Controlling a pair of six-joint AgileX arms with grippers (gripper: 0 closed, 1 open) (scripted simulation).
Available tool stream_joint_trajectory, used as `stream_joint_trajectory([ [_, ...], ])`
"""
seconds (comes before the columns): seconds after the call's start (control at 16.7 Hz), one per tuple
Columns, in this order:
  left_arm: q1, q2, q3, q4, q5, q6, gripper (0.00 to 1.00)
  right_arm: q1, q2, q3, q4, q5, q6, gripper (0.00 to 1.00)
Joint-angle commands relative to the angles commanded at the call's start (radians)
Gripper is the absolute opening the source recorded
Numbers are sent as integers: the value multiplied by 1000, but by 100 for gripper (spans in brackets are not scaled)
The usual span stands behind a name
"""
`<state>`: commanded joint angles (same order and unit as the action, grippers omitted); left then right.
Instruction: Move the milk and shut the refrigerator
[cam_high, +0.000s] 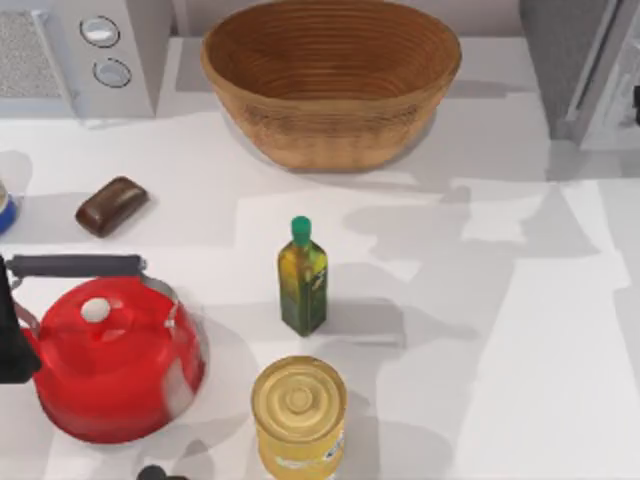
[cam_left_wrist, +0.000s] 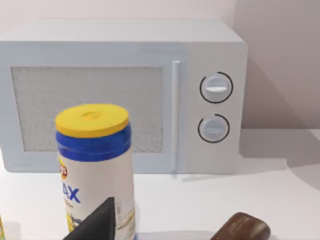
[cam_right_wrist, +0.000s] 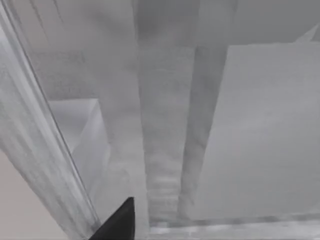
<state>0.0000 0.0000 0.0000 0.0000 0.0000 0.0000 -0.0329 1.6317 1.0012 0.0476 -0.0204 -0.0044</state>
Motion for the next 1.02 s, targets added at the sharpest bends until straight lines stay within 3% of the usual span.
stream_joint_trajectory([
  [1.02, 0, 0, 0, 0, 0, 0, 100, 0, 351, 445, -90, 5, 3, 100],
])
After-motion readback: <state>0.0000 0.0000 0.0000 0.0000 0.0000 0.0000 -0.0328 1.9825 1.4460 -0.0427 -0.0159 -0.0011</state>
